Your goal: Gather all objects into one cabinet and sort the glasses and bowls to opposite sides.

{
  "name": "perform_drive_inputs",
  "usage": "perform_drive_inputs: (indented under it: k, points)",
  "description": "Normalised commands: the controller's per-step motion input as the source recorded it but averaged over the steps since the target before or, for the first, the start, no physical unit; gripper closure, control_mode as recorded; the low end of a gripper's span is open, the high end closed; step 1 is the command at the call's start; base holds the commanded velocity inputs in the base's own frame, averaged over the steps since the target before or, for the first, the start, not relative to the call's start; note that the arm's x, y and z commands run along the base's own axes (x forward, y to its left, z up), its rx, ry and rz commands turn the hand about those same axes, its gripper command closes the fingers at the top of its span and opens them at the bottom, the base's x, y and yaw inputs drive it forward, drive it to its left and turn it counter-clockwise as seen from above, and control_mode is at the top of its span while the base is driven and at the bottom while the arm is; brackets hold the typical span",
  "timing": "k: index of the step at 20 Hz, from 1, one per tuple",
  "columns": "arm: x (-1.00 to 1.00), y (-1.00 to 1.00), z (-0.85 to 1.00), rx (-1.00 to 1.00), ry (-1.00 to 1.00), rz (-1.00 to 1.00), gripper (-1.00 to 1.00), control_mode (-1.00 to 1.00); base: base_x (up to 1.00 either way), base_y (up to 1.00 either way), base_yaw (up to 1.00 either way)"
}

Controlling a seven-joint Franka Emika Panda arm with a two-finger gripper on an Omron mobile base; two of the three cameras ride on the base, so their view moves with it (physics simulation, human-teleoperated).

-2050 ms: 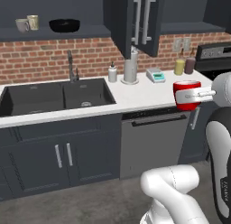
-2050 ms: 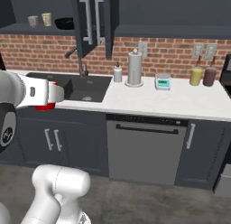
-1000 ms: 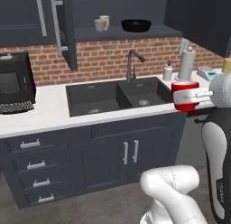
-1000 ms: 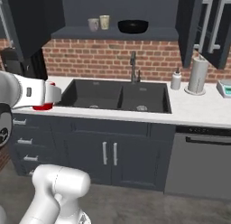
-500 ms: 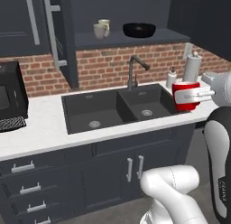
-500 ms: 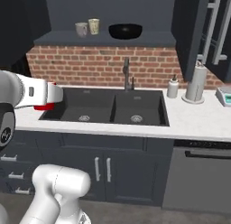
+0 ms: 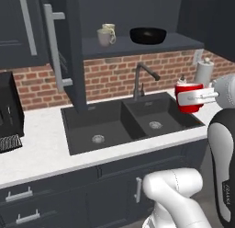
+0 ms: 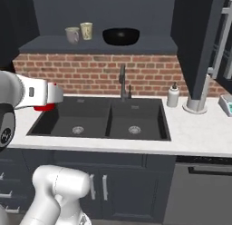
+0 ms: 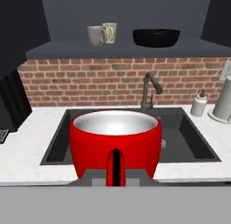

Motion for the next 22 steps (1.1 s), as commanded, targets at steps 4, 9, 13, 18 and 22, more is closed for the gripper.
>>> perform_drive_inputs:
  k: [4, 9, 13, 18, 22]
  points:
    - [0.00, 0.00, 0.00, 0.00, 0.00, 0.00, 1.00, 1.00, 0.52, 0.40, -0.01]
    - [0.00, 0.00, 0.00, 0.00, 0.00, 0.00, 1.00, 1.00, 0.43, 0.46, 0.02]
    - [0.00, 0.00, 0.00, 0.00, 0.00, 0.00, 1.00, 1.00, 0.42, 0.36, 0.06]
    - [0.00, 0.00, 0.00, 0.00, 0.00, 0.00, 1.00, 1.00, 0.50, 0.09, 0.07]
    - [0.00, 0.00, 0.00, 0.00, 0.00, 0.00, 1.00, 1.00, 0.50, 0.00, 0.10]
